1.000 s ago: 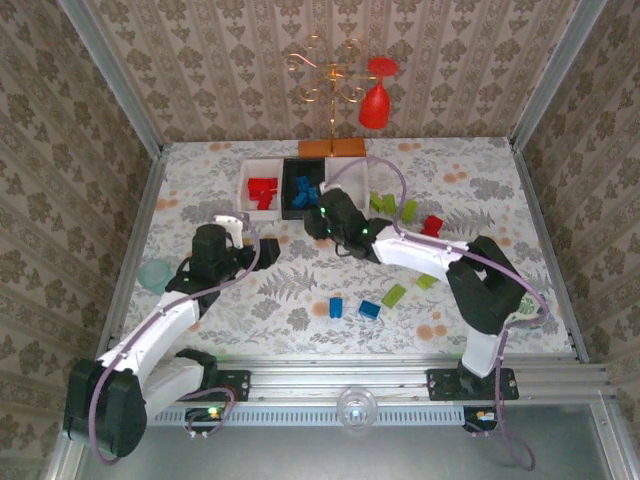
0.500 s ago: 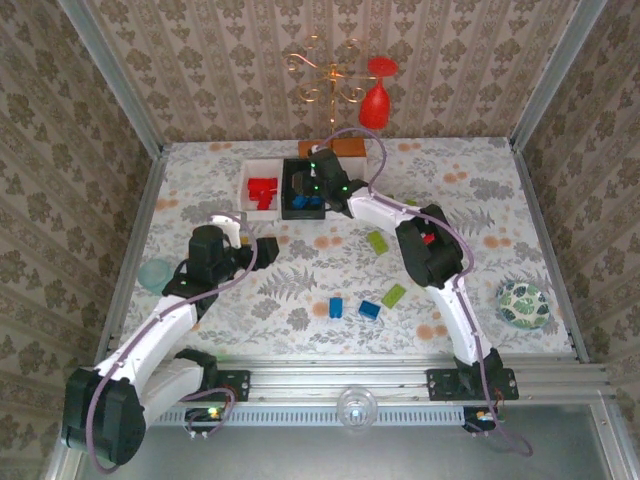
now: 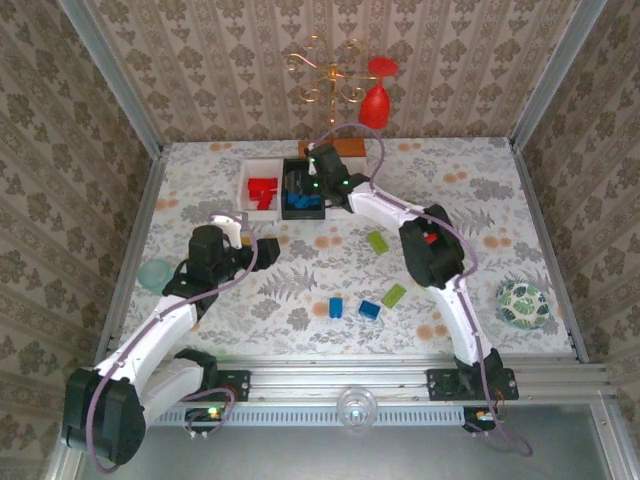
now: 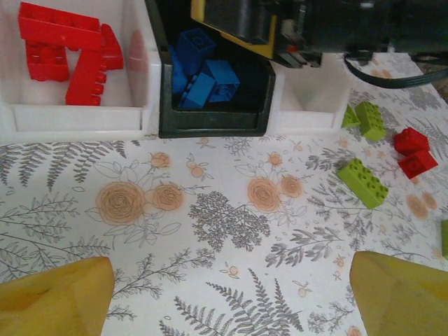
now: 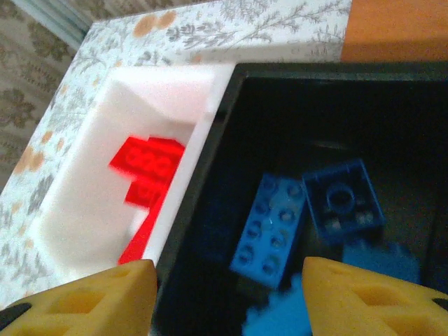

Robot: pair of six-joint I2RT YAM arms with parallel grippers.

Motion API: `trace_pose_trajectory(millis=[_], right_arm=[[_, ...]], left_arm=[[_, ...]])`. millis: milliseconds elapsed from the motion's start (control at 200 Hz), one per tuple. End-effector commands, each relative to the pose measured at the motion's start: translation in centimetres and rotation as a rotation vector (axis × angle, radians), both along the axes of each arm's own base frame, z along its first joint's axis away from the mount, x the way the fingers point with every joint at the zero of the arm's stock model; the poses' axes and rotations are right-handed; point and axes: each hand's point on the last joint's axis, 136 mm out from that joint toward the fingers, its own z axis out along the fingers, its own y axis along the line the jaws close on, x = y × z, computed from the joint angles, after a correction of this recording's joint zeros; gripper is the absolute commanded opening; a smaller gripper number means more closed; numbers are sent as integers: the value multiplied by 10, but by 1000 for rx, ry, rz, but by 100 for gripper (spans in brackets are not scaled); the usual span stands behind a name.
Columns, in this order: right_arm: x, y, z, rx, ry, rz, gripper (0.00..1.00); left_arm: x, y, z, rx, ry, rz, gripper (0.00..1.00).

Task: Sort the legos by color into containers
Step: Place the lego in the container, then pick up the lego from the center of the table.

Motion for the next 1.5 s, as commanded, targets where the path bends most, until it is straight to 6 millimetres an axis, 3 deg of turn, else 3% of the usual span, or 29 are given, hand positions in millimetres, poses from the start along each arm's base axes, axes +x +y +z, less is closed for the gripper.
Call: trace_pose_trajectory(millis=[0,130,285,440,660,865,1190,1350,1490], right_arm=[[-31,-20,71,25,-112,43,60],[-81,-75,60,-115,-91,-2,64],[-140,-145,12,-372,26,-59,72],[-163,-190,-32,-438,168,-104,81],[-160,-196,-62,-489,235,-73,86],[-155,-199,-90,-559,306,-67,80],[-149,-191,-109,-555,318,-30,50],[-149,-188,-105,-545,306,-19,39],[-153,-158,-72,-350,234,50,35]], left_arm=[[-3,-14,4,-17,-2,-73,89],[-6,-35,3,13,-13,-150,89],[-12,-63,2,35,-26,-239,88],[-9,-77,8,6,-20,-255,88],[-4,-76,5,2,5,-218,88],[-3,-70,-7,24,20,-193,88],[-7,-67,-6,32,15,-199,89],[-9,-64,-5,33,8,-191,89],[-9,-59,-3,36,-2,-173,89]])
